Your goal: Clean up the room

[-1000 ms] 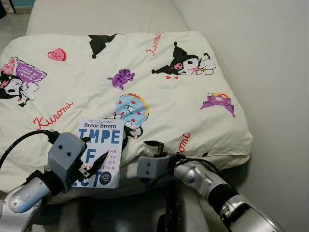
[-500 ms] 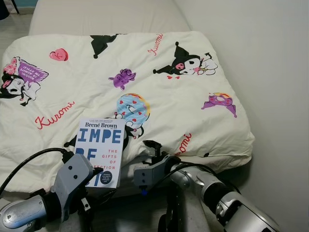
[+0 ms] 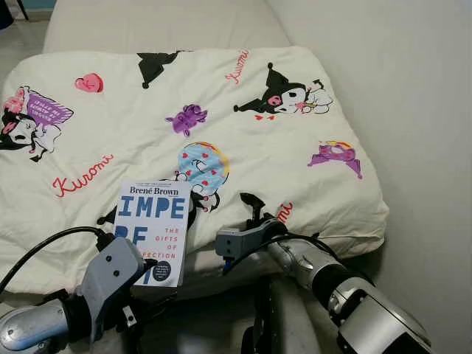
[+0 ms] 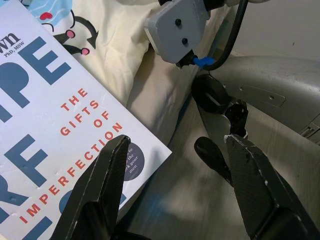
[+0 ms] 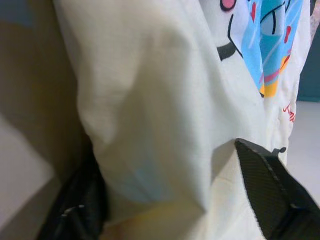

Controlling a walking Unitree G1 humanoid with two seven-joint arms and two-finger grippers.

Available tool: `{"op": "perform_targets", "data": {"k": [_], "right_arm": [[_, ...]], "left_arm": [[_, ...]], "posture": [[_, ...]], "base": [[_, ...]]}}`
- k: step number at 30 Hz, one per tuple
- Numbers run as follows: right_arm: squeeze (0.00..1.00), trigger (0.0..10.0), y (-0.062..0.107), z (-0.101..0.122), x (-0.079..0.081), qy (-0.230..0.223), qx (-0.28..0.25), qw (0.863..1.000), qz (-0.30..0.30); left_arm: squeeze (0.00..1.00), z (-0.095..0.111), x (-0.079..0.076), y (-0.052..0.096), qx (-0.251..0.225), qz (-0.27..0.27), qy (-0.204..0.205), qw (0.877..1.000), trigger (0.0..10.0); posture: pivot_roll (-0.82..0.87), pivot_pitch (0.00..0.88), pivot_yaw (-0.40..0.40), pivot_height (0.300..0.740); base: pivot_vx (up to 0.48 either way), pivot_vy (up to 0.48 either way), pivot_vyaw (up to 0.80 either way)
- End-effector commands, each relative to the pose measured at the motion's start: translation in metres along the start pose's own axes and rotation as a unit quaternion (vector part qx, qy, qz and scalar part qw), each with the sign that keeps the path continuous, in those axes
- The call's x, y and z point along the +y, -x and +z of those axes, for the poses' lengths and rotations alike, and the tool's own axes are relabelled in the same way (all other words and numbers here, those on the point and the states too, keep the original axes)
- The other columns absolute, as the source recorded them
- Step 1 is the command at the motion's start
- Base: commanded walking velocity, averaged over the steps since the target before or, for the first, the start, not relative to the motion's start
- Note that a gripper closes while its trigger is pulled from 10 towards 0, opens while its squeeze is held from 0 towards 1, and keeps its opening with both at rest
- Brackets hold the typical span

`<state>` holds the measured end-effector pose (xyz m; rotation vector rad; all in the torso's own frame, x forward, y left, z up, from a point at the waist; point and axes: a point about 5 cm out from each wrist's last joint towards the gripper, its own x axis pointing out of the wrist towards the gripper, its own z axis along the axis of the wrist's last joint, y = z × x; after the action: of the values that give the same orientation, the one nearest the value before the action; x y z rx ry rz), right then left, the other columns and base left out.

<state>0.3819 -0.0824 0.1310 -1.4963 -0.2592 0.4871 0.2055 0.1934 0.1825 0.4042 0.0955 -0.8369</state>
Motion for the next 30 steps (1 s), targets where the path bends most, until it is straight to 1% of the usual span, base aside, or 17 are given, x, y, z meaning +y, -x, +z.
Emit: {"op": "perform_targets", "data": {"k": [1, 2, 4, 5, 7, 11, 15, 17, 25, 27, 28, 29, 30], "right_arm": [[0.00, 0.0, 0.006, 0.002, 0.019, -0.021, -0.013, 0.999, 0.036], [0.00, 0.0, 0.006, 0.002, 0.019, -0.021, -0.013, 0.999, 0.036], [0.00, 0.0, 0.007, 0.007, 0.024, -0.041, -0.030, 0.998, 0.045], [0.00, 0.0, 0.007, 0.007, 0.024, -0.041, -0.030, 0.998, 0.045], [0.00, 0.0, 0.009, 0.011, 0.026, -0.060, -0.048, 0.996, 0.052], [0.00, 0.0, 0.011, 0.016, 0.029, -0.079, -0.078, 0.992, 0.065], [0.00, 0.0, 0.012, 0.016, 0.028, -0.088, -0.084, 0.990, 0.069], [0.00, 0.0, 0.012, 0.014, 0.025, -0.099, -0.086, 0.988, 0.078], [0.00, 0.0, 0.010, 0.011, 0.019, -0.115, -0.083, 0.985, 0.095], [0.00, 0.0, 0.010, 0.009, 0.016, -0.130, -0.084, 0.982, 0.112], [0.00, 0.0, 0.010, 0.009, 0.016, -0.130, -0.084, 0.982, 0.112], [0.00, 0.0, 0.011, 0.008, 0.015, -0.142, -0.088, 0.978, 0.127], [0.00, 0.0, 0.011, 0.008, 0.015, -0.142, -0.088, 0.978, 0.127]], "left_arm": [[0.00, 0.000, -0.006, 0.001, 0.003, -0.015, 0.003, 1.000, 10.0], [0.00, 0.000, -0.006, 0.001, 0.003, -0.015, 0.003, 1.000, 10.0], [0.00, 0.000, -0.005, 0.001, 0.004, -0.013, 0.001, 1.000, 10.0], [0.00, 0.000, -0.005, 0.001, 0.004, -0.013, 0.001, 1.000, 10.0], [0.00, 0.000, -0.004, 0.002, 0.004, -0.009, -0.001, 1.000, 10.0], [0.00, 0.001, 0.001, 0.002, 0.003, 0.008, -0.012, 1.000, 10.0], [0.00, 0.002, 0.003, 0.002, 0.001, 0.015, -0.015, 1.000, 10.0], [0.00, 0.002, 0.008, 0.002, 0.002, 0.032, -0.026, 0.999, 10.0], [0.00, 0.002, 0.012, 0.003, 0.005, 0.040, -0.031, 0.999, 10.0], [0.00, 0.002, 0.013, 0.004, 0.006, 0.042, -0.034, 0.999, 10.0], [0.00, 0.002, 0.013, 0.004, 0.006, 0.042, -0.034, 0.999, 10.0], [0.00, 0.002, 0.014, 0.005, 0.007, 0.043, -0.035, 0.998, 10.0], [0.00, 0.002, 0.014, 0.005, 0.007, 0.043, -0.035, 0.998, 10.0]], "posture": [[0.01, 0.447, -0.113, 0.548], [0.01, 0.447, -0.113, 0.548], [0.01, 0.447, -0.112, 0.548], [0.01, 0.447, -0.112, 0.548], [0.01, 0.446, -0.112, 0.548], [0.00, 0.446, -0.110, 0.548], [0.00, 0.446, -0.110, 0.548], [0.00, 0.446, -0.110, 0.548], [0.01, 0.443, -0.108, 0.548], [0.01, 0.444, -0.108, 0.548], [0.01, 0.444, -0.108, 0.548], [0.01, 0.440, -0.106, 0.548], [0.01, 0.440, -0.106, 0.548]], "base": [[0.000, 0.000, 0.00], [0.000, 0.000, 0.00], [0.000, 0.000, 0.00], [0.000, 0.000, 0.00], [0.000, 0.000, 0.00], [0.000, 0.000, 0.00], [0.000, 0.000, 0.00], [0.000, 0.000, 0.00], [0.000, 0.000, 0.00], [0.000, 0.000, 0.00], [0.000, 0.000, 0.00], [0.000, 0.000, 0.00], [0.000, 0.000, 0.00]]}}
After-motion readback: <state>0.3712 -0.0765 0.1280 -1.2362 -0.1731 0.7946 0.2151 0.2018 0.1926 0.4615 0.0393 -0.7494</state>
